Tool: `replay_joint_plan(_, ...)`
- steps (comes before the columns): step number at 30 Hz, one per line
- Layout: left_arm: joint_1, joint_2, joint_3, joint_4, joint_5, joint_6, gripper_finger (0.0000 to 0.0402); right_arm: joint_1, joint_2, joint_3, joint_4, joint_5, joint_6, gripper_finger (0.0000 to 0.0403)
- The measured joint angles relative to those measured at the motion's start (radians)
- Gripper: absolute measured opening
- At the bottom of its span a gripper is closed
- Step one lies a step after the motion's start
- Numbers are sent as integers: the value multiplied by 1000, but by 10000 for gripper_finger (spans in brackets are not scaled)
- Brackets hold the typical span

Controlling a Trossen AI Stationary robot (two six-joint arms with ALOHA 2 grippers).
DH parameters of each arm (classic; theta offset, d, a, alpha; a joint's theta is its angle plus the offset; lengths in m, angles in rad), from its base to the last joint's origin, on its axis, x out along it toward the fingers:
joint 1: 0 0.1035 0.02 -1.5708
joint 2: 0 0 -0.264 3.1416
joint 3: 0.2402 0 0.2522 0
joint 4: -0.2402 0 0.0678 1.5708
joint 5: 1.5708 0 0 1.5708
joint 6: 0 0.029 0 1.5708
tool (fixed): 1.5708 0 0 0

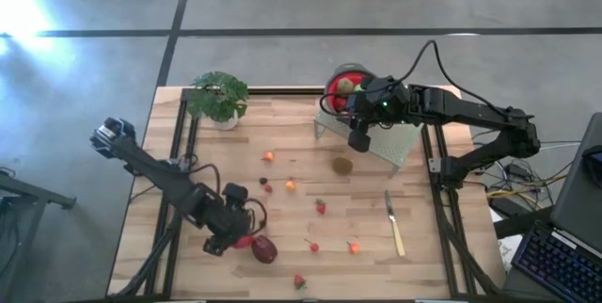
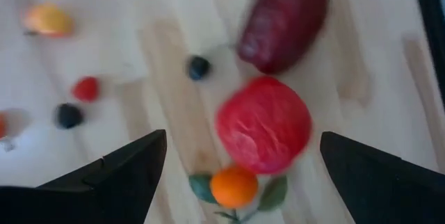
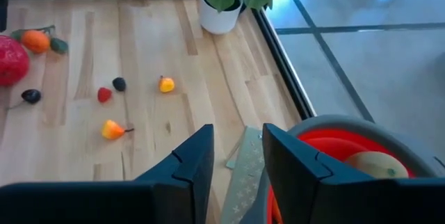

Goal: Pick & Place Fruit
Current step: Put the red apple into the red strainer bowl

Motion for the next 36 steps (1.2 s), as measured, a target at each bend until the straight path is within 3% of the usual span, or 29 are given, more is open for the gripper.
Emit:
replay_joint_plan(6, -1, 27, 0, -7, 96, 180, 385, 0, 0, 8, 5, 1, 3, 132)
replay_joint_plan(13, -1, 28, 0, -8, 59, 487, 385, 0, 0, 36, 7, 27, 9, 142)
replay_joint_plan(18, 1, 44, 0, -7, 37, 623, 385, 0, -1, 51, 6, 26, 25, 147)
replay_joint_plan(36, 17, 90, 0, 18, 71, 755, 385, 0, -1, 64, 3, 26, 14, 172)
